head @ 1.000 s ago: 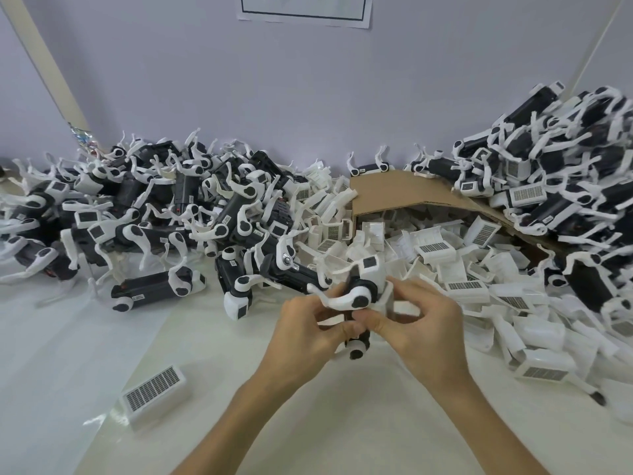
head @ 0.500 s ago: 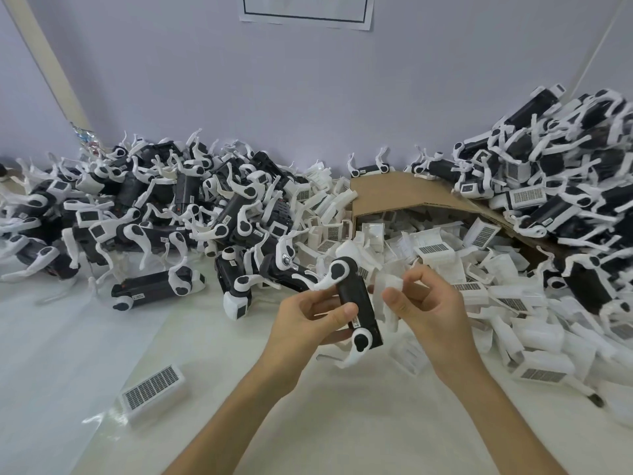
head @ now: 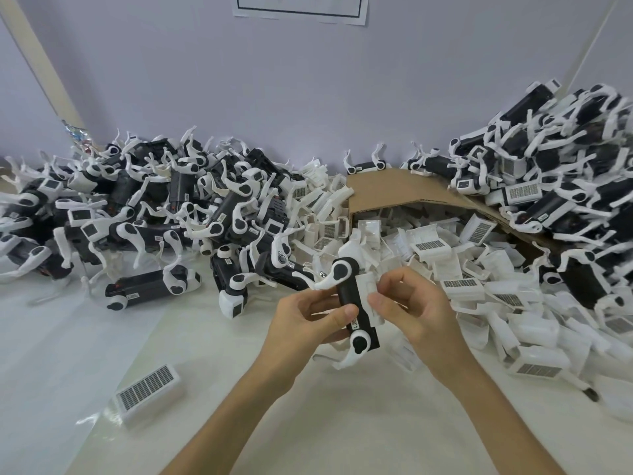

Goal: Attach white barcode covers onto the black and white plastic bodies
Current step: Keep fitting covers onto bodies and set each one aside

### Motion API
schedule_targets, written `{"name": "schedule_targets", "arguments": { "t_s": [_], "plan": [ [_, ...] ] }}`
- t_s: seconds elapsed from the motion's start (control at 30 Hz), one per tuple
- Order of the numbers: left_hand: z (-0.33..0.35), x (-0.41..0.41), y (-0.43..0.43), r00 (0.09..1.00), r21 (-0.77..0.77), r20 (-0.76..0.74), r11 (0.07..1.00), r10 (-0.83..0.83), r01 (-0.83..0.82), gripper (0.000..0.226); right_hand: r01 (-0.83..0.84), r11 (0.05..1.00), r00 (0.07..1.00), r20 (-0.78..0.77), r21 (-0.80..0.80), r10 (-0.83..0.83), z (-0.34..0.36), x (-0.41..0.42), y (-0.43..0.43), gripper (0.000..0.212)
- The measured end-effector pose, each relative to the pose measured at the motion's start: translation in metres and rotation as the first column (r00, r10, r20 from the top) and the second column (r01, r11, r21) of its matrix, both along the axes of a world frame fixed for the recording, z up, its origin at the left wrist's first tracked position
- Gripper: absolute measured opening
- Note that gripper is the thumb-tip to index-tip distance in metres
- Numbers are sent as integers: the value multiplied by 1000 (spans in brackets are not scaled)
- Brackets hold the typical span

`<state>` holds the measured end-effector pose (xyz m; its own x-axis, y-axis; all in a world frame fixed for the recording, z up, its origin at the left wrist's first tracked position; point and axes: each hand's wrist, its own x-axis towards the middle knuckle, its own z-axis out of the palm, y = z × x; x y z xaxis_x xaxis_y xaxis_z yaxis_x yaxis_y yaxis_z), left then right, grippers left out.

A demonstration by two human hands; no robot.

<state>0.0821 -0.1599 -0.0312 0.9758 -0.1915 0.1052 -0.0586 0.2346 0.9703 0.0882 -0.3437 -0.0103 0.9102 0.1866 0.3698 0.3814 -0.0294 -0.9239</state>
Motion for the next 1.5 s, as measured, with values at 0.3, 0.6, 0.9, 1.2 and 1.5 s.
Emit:
{"name": "schedule_targets", "arguments": {
  "t_s": [0.3, 0.6, 0.9, 1.2, 1.5],
  "plan": [
    [-3, 1, 2, 1000, 8, 14, 1000, -6, 6, 30, -3, 999, 1000, -8, -32, 2, -3, 0, 4, 26],
    [-6, 2, -2, 1000, -126, -10, 992, 15, -16, 41, 23, 997, 998, -56, -75, -27, -5, -3, 10, 23],
    [-1, -4, 0, 982, -37, -32, 982, -184, 183, 48, -40, 999, 968, -248, 35, 47, -4, -7, 19, 42],
    [7, -10, -5, 983, -145, -5, 972, -186, 183, 50, -112, 990, 969, -212, 81, 127, 0, -11, 17, 47],
    [4, -12, -11, 993, -33, 57, 994, -103, 105, 46, -64, 996, 988, -136, 66, 73, -3, -14, 23, 42]
  ]
}}
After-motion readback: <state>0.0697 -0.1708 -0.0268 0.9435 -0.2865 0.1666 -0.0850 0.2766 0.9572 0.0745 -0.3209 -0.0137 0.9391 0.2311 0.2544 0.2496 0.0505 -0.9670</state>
